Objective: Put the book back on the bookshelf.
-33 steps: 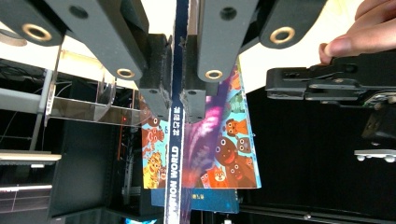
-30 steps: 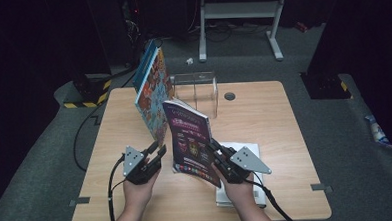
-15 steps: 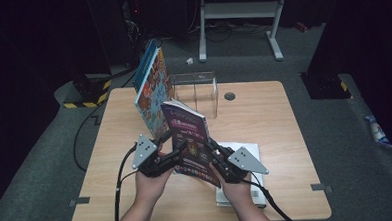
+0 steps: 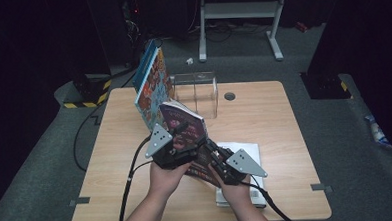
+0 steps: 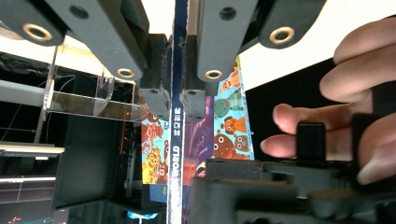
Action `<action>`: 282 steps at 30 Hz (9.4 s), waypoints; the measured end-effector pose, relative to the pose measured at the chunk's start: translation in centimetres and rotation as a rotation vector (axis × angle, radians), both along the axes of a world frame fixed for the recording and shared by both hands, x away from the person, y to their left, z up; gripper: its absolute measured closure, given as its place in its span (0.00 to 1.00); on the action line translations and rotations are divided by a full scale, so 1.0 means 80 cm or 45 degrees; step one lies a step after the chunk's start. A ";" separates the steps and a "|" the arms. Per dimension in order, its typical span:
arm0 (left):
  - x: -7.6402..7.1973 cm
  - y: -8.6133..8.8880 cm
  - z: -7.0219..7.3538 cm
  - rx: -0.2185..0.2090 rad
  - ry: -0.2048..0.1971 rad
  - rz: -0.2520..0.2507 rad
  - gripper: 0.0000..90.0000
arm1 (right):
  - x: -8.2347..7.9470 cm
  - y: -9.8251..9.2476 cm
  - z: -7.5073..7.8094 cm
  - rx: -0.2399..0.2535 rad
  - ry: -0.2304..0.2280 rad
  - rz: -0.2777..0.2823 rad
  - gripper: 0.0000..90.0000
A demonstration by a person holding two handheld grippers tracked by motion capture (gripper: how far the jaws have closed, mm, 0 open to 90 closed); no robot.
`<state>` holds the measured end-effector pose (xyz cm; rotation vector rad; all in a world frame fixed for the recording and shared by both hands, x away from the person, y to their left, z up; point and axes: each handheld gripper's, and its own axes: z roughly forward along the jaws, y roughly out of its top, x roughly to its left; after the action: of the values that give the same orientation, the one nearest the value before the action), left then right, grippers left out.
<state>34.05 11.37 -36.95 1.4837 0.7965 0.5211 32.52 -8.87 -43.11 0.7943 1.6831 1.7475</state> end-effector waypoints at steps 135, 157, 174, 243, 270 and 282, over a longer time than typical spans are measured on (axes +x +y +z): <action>-0.046 0.103 -0.016 0.071 -0.168 0.089 0.92 | 0.002 -0.132 -0.064 -0.257 0.138 -0.245 0.65; -0.022 0.085 -0.013 0.229 -0.070 0.085 0.78 | -0.003 -0.149 -0.073 -0.248 0.173 -0.254 0.65; -0.019 0.066 -0.008 0.280 -0.101 0.084 0.93 | -0.008 -0.180 -0.084 -0.260 0.199 -0.287 0.65; 0.012 0.054 -0.007 0.262 -0.033 0.143 0.92 | 0.001 -0.223 -0.097 -0.294 0.361 -0.330 0.56; 0.015 0.052 -0.007 0.242 -0.045 0.110 0.93 | 0.004 -0.223 -0.103 -0.308 0.453 -0.341 0.51; 0.024 0.046 0.011 0.169 -0.006 0.152 0.94 | 0.003 -0.224 -0.102 -0.299 0.442 -0.339 0.51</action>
<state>35.98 15.08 -36.11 1.5621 0.8638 0.6777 32.80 -26.82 -51.24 1.2005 1.8593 1.2575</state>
